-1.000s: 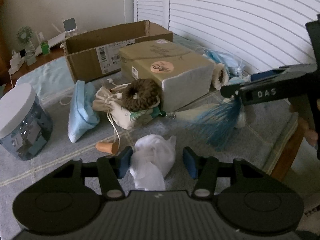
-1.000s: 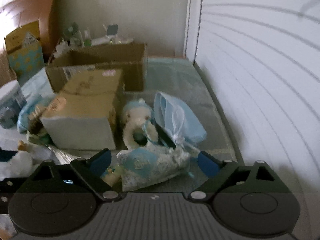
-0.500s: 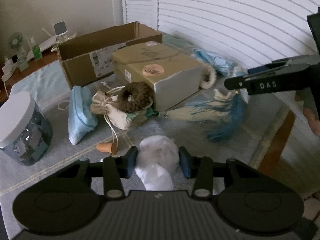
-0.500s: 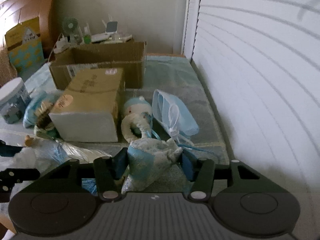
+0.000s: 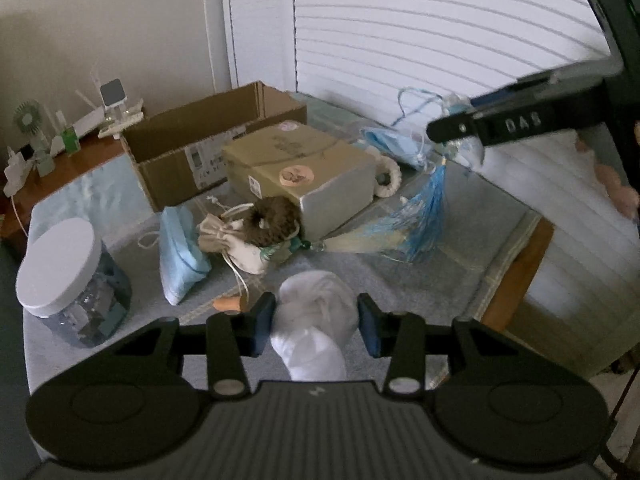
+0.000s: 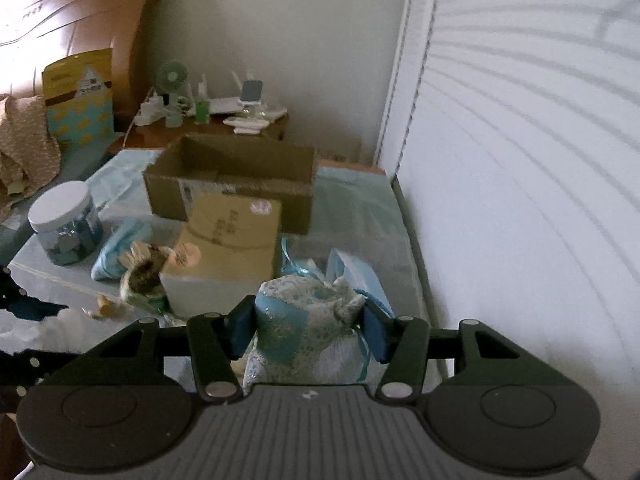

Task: Organize soft objects
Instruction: 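Carry the sachet into the cardboard box and open the right tool while the left lifts the tissue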

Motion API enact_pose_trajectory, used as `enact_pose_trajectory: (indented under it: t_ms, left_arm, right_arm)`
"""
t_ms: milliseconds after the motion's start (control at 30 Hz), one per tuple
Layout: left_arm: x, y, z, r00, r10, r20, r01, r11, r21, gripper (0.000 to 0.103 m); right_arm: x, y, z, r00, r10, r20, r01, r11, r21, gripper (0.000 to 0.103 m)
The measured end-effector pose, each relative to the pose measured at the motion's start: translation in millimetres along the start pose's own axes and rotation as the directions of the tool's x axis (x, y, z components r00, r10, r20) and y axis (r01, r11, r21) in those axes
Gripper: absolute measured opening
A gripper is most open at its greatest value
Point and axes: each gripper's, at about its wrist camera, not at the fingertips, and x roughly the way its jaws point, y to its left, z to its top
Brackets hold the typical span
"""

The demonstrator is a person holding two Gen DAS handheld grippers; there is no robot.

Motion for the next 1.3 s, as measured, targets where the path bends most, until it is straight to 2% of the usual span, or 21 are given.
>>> enact_pose_trajectory:
  t_ms: [300, 500, 667, 867, 1067, 1133, 1200, 1267, 1300]
  left_arm:
    - [-11.1, 10.5, -5.7, 0.999, -0.016, 0.037, 0.017, 1.0, -0.011, 0.043]
    - [-12.4, 20.4, -6.9, 0.999, -0.018, 0.041, 0.019, 1.0, -0.024, 0.043]
    - [-10.4, 32.4, -4.4, 0.999, -0.008, 0.04, 0.01, 0.999, -0.049, 0.043]
    - [-5.1, 47.5, -1.2, 0.999, 0.013, 0.032, -0.011, 0.997, -0.081, 0.043]
    - [1.9, 62.0, 0.5, 0.999, 0.032, 0.013, -0.031, 0.993, -0.116, 0.043]
    - [3.7, 65.1, 0.9, 0.999, 0.036, 0.007, -0.035, 0.992, -0.122, 0.043]
    - [5.6, 67.1, 2.1, 0.999, 0.036, 0.001, -0.035, 0.992, -0.123, 0.043]
    - [6.7, 68.4, 3.3, 0.999, 0.038, 0.0, -0.037, 0.992, -0.124, 0.043]
    - [7.2, 69.0, 3.9, 0.999, 0.038, 0.0, -0.038, 0.991, -0.126, 0.043]
  right_arm:
    - [-7.2, 20.0, 56.5, 0.998, 0.003, 0.06, 0.001, 0.997, -0.073, 0.06]
    - [12.1, 27.3, 103.6, 0.996, 0.026, 0.085, -0.018, 0.996, -0.093, 0.06]
    - [45.4, 30.2, 145.0, 0.996, 0.047, 0.069, -0.042, 0.995, -0.085, 0.06]
    - [93.4, 28.6, 190.4, 0.996, 0.081, 0.039, -0.081, 0.997, -0.02, 0.06]
    - [142.2, 29.6, 214.1, 0.991, 0.132, -0.019, -0.131, 0.99, 0.051, 0.061]
    - [159.5, 30.7, 211.2, 0.987, 0.152, -0.06, -0.148, 0.986, 0.071, 0.065]
    - [174.0, 31.6, 204.8, 0.985, 0.146, -0.088, -0.139, 0.987, 0.078, 0.087]
    - [184.5, 32.4, 194.8, 0.986, 0.129, -0.102, -0.122, 0.99, 0.066, 0.098]
    - [187.8, 32.3, 189.9, 0.987, 0.117, -0.109, -0.11, 0.992, 0.062, 0.1]
